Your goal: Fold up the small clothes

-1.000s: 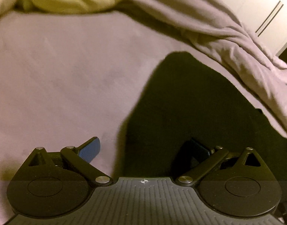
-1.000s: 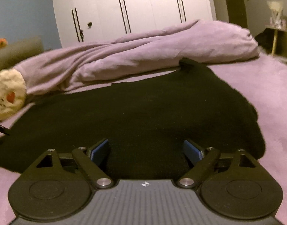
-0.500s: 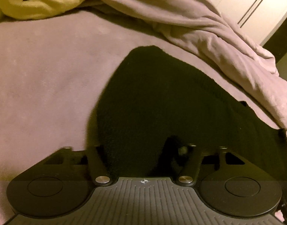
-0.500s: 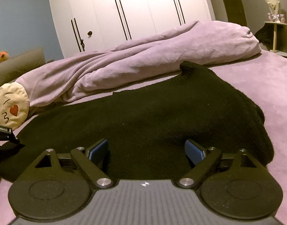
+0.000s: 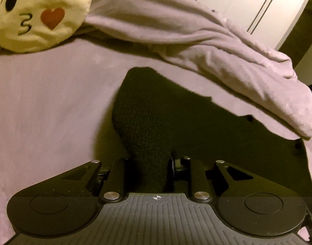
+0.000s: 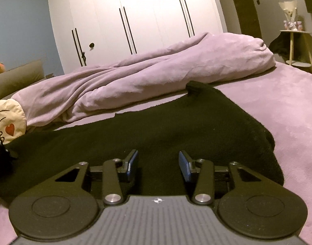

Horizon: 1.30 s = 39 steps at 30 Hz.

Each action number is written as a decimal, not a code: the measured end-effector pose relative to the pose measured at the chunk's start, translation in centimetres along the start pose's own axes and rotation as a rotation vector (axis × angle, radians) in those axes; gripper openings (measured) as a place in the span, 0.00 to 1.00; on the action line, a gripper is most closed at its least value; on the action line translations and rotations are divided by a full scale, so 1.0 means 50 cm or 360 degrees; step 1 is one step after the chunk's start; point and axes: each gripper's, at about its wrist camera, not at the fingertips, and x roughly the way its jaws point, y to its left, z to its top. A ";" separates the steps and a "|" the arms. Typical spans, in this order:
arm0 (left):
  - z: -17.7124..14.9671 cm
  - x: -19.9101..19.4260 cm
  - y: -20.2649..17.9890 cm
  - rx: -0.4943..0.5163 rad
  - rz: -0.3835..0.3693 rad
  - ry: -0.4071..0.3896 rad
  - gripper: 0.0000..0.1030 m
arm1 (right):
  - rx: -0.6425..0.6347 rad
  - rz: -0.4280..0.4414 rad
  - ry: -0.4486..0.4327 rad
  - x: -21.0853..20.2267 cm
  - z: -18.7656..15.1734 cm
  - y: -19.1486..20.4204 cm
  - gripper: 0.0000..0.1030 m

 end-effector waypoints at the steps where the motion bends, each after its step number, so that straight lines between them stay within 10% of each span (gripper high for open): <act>1: 0.002 -0.006 -0.012 0.0005 0.0002 -0.0005 0.24 | 0.0011 -0.0008 -0.0005 -0.001 0.001 -0.002 0.42; 12: 0.012 -0.053 -0.230 0.0112 -0.0117 -0.0076 0.22 | 0.0113 -0.0054 -0.0052 -0.013 0.021 -0.035 0.42; 21: -0.103 0.051 -0.415 0.0356 -0.0105 -0.0021 0.23 | 0.0157 -0.0031 -0.0012 -0.008 0.020 -0.047 0.42; 25: -0.159 0.064 -0.451 0.0492 -0.0168 0.0019 0.50 | 0.0150 -0.0020 0.0006 -0.002 0.020 -0.047 0.42; 33: -0.209 -0.102 -0.399 0.0568 -0.0409 -0.0081 0.69 | 0.0146 -0.0018 0.0018 0.004 0.016 -0.040 0.42; 39: -0.188 -0.094 -0.266 0.0391 0.0096 -0.0241 0.76 | 0.0064 0.0085 0.0011 -0.011 0.027 0.004 0.41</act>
